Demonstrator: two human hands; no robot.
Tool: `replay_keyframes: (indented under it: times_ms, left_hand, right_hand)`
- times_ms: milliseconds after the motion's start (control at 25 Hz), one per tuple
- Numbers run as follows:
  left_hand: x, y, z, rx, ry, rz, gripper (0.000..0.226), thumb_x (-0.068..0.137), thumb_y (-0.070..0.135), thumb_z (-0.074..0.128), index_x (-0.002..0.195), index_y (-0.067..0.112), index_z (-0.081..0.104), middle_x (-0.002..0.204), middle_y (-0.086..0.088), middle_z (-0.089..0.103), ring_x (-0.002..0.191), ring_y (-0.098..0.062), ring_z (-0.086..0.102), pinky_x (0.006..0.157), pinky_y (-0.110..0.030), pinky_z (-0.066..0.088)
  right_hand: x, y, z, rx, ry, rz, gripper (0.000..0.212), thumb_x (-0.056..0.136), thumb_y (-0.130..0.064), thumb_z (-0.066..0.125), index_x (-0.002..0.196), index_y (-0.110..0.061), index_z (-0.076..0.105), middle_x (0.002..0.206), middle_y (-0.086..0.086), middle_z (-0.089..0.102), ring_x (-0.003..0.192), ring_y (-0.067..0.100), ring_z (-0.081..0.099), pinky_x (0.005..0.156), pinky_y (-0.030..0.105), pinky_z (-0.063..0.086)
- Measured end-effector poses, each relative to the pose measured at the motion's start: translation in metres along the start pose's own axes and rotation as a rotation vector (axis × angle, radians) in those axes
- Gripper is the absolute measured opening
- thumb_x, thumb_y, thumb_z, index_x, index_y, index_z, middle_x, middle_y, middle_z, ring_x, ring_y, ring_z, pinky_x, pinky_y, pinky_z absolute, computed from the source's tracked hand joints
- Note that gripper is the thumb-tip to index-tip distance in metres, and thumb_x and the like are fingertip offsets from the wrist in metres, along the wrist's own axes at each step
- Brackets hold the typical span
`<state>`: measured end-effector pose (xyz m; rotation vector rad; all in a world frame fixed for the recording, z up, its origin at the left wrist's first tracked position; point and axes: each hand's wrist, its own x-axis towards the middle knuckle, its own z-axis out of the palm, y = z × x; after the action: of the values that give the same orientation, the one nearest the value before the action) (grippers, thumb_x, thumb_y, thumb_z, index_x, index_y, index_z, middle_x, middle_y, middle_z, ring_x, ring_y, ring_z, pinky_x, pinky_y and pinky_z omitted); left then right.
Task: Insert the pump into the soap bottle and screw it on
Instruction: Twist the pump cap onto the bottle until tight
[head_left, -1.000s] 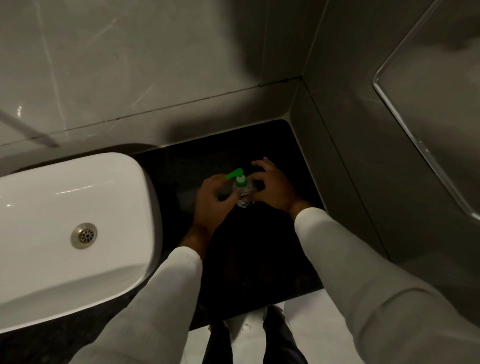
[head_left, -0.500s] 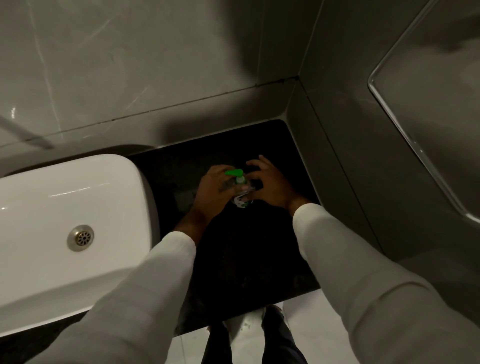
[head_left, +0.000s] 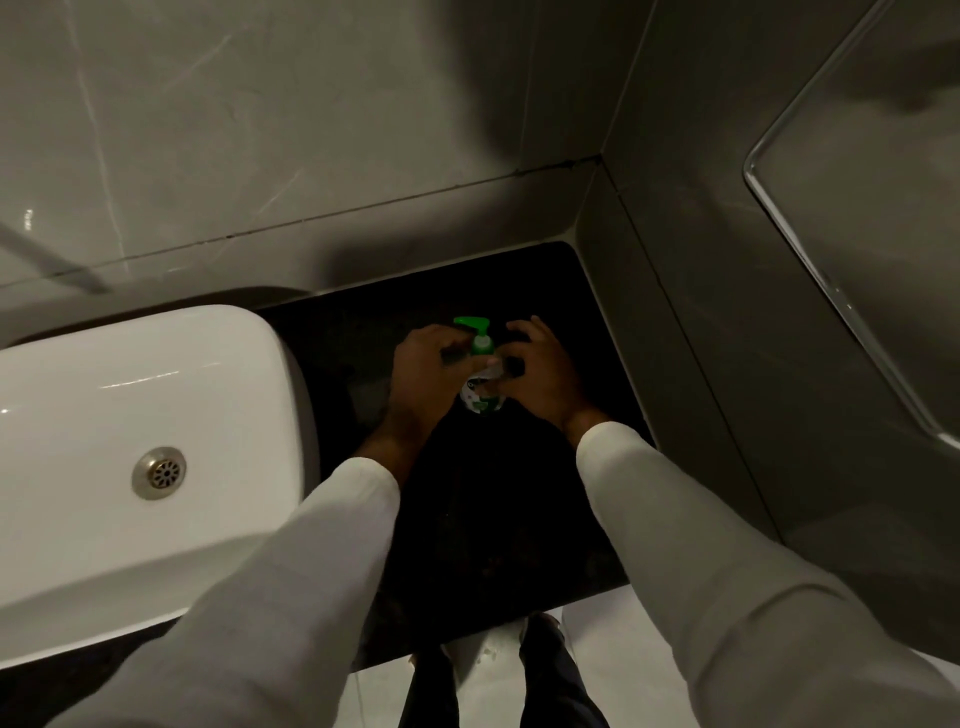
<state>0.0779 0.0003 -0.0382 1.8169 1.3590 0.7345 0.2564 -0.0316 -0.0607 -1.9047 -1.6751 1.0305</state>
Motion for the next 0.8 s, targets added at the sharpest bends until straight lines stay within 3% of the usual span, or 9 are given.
replay_keyframes:
  times_ms: [160,400,520,640,720,800]
  left_hand:
    - [-0.004,-0.003,0.008,0.054,0.031,0.034,0.036,0.080,0.034,0.080,0.101,0.005,0.079,0.106,-0.010,0.077,0.101,-0.019,0.068,0.094,-0.036,0.053]
    - [-0.008,-0.004,0.005,0.032,0.032,0.068,0.033,0.082,0.028,0.077,0.101,0.002,0.078,0.105,-0.014,0.076,0.102,-0.010,0.060,0.094,-0.023,0.044]
    - [-0.005,0.001,-0.009,-0.032,-0.098,-0.003,0.031,0.077,0.026,0.085,0.106,0.016,0.078,0.110,-0.002,0.073,0.108,-0.014,0.064,0.094,-0.013,0.046]
    - [0.000,0.005,-0.033,-0.145,-0.105,-0.119,0.059,0.068,0.030,0.092,0.122,0.031,0.069,0.122,0.006,0.070,0.112,-0.007,0.066,0.096,-0.019,0.052]
    - [0.010,0.014,-0.047,0.001,-0.116,-0.024,0.062,0.073,0.038,0.088,0.130,0.027,0.066,0.127,0.006,0.069,0.116,-0.006,0.063,0.100,-0.022,0.051]
    - [0.024,0.029,-0.056,0.285,-0.223,0.141,0.049,0.082,0.045,0.079,0.126,0.026,0.071,0.124,0.003,0.073,0.116,-0.014,0.065,0.101,-0.032,0.051]
  right_hand:
    - [0.002,-0.004,0.000,0.002,-0.023,-0.002,0.046,0.073,-0.042,0.080,0.110,-0.016,0.073,0.150,0.001,0.045,0.150,0.027,0.019,0.120,0.047,0.024]
    - [0.003,-0.003,-0.001,0.008,-0.044,-0.037,0.049,0.071,-0.043,0.080,0.110,-0.014,0.073,0.148,0.003,0.047,0.150,0.028,0.020,0.119,0.050,0.026]
    - [0.001,-0.004,-0.003,0.006,-0.047,-0.021,0.051,0.070,-0.044,0.081,0.112,-0.017,0.072,0.149,0.002,0.046,0.150,0.028,0.018,0.120,0.048,0.024]
    - [-0.001,-0.004,-0.005,0.001,-0.058,-0.008,0.052,0.069,-0.045,0.082,0.113,-0.018,0.072,0.151,0.001,0.044,0.150,0.028,0.017,0.120,0.047,0.023]
    - [0.000,-0.004,-0.005,-0.010,-0.059,0.003,0.053,0.068,-0.045,0.082,0.113,-0.019,0.072,0.151,0.001,0.043,0.150,0.029,0.016,0.120,0.048,0.022]
    - [0.000,-0.005,-0.003,-0.009,-0.049,0.008,0.053,0.067,-0.046,0.083,0.112,-0.019,0.072,0.151,0.001,0.044,0.150,0.029,0.017,0.120,0.049,0.023]
